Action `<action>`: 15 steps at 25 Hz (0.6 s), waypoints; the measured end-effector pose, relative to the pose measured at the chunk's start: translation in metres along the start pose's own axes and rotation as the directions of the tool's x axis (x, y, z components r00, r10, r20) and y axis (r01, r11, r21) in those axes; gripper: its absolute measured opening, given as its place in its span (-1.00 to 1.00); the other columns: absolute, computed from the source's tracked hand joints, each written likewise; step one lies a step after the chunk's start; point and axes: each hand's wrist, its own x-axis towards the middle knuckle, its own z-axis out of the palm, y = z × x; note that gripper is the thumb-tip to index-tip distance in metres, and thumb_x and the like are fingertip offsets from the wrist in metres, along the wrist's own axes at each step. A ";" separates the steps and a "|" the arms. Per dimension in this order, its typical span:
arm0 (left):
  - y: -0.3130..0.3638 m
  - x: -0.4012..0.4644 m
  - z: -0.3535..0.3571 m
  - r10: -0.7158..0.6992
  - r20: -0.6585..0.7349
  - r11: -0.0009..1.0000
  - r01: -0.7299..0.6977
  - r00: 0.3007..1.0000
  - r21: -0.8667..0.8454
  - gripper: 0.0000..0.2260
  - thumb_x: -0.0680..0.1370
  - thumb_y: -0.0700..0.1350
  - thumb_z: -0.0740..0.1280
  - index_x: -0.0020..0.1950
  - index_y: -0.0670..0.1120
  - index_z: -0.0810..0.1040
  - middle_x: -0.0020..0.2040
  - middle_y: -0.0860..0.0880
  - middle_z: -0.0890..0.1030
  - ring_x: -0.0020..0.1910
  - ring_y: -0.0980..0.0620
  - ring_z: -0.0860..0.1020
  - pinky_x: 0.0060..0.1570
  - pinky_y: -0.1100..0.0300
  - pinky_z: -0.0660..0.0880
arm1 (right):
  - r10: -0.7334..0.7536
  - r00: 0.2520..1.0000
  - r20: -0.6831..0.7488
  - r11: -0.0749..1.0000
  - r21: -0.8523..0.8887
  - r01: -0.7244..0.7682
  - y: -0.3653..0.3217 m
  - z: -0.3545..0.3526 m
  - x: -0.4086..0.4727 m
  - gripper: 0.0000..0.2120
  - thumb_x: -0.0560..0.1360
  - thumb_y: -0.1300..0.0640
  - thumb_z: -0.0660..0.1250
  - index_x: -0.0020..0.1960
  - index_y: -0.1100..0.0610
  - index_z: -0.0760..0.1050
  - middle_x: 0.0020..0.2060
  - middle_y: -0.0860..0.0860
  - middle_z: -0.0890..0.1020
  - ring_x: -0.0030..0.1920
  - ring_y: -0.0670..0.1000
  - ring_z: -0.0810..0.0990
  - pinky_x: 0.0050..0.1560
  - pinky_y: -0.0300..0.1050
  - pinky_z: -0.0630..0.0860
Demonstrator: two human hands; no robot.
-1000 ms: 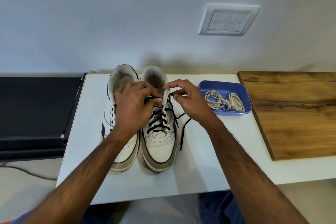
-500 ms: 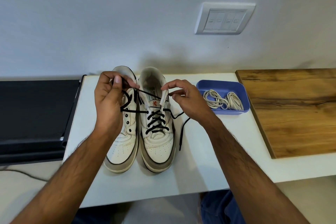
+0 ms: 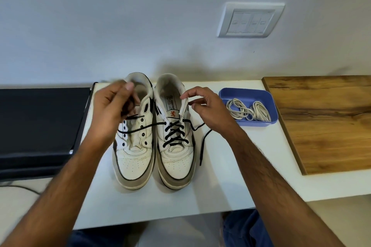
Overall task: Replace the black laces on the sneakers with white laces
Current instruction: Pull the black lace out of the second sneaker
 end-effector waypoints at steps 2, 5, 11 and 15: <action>0.000 -0.007 0.003 0.047 0.164 0.950 -0.095 0.985 0.299 -0.64 0.62 0.07 0.30 -0.34 -0.04 0.57 -0.45 -0.09 0.50 -0.49 -0.05 0.43 -0.45 0.10 0.37 | 0.001 1.000 0.000 1.000 -0.002 -0.001 -0.003 0.000 -0.001 -0.53 0.51 0.47 0.18 0.08 -0.04 0.63 0.17 -0.03 0.55 0.09 -0.12 0.59 0.01 -0.47 0.45; -0.003 -0.011 0.020 0.244 0.415 0.640 -0.467 0.877 0.611 -0.82 0.60 0.08 0.34 -0.11 0.03 0.63 -0.24 0.12 0.49 -0.27 0.16 0.47 -0.33 0.11 0.43 | -0.006 1.000 0.003 1.000 -0.024 0.006 -0.006 0.002 -0.002 -0.56 0.51 0.45 0.20 0.10 -0.02 0.63 0.17 -0.02 0.52 0.09 -0.15 0.59 0.01 -0.48 0.45; -0.020 -0.025 0.057 0.244 0.455 0.337 -0.514 0.857 0.789 -0.82 0.47 0.02 0.50 0.00 -0.01 0.65 -0.09 -0.01 0.50 -0.13 -0.07 0.58 -0.09 0.01 0.40 | -0.005 1.000 0.002 1.000 -0.025 0.005 -0.008 0.000 -0.002 -0.63 0.56 0.34 0.17 0.06 -0.05 0.61 0.13 -0.09 0.55 0.12 -0.11 0.60 0.06 -0.34 0.46; -0.024 -0.026 0.060 0.230 0.401 0.365 -0.460 0.887 0.809 -0.82 0.47 -0.03 0.49 0.04 -0.03 0.69 -0.09 -0.03 0.51 -0.15 -0.08 0.57 -0.06 -0.05 0.42 | 0.030 0.999 0.020 1.000 -0.004 -0.030 -0.010 -0.001 -0.005 -0.94 0.61 0.06 0.34 0.06 -0.01 0.56 0.14 -0.08 0.56 0.05 -0.22 0.59 -0.02 -0.41 0.46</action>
